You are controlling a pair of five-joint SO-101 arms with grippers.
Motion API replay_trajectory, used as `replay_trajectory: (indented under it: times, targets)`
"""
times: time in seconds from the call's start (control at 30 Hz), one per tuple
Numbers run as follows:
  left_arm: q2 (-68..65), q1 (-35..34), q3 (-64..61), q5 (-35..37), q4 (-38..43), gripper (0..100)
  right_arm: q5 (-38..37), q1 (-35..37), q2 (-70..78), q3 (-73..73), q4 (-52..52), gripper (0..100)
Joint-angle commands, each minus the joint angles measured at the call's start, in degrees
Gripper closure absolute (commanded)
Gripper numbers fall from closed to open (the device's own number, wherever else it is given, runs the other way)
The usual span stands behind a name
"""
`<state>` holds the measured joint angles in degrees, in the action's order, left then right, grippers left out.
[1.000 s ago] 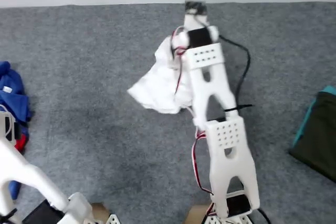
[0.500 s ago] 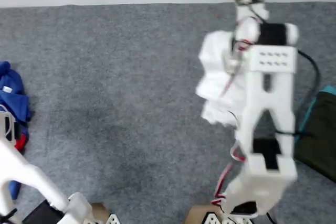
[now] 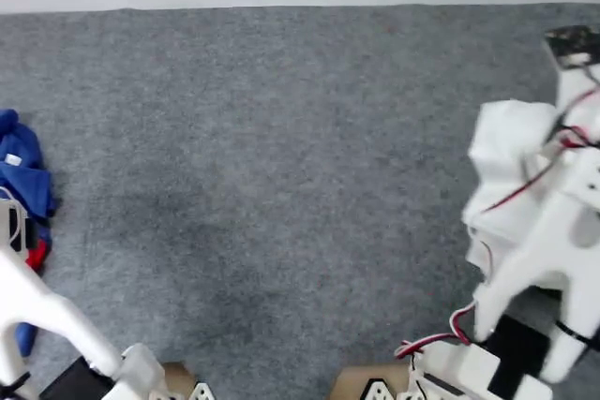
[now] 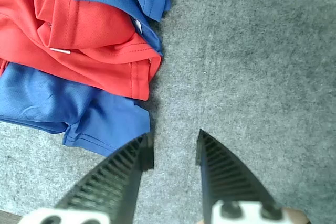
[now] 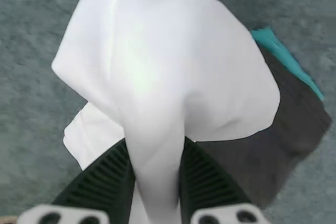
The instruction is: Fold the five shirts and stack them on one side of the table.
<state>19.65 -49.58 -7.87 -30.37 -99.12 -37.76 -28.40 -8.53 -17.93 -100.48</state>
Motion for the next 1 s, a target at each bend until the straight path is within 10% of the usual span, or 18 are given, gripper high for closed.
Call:
replay_trajectory:
  times: [0.0, 0.97]
  targets:
    - [1.93, 0.09, 0.13, -0.18, -1.41, 86, -5.45, -5.49, -2.68, -0.35, -2.33, 99.1]
    - [2.02, -0.35, 0.13, -0.09, -1.49, 86, -16.62, -20.09, 20.7, -0.35, 25.27, 99.0]
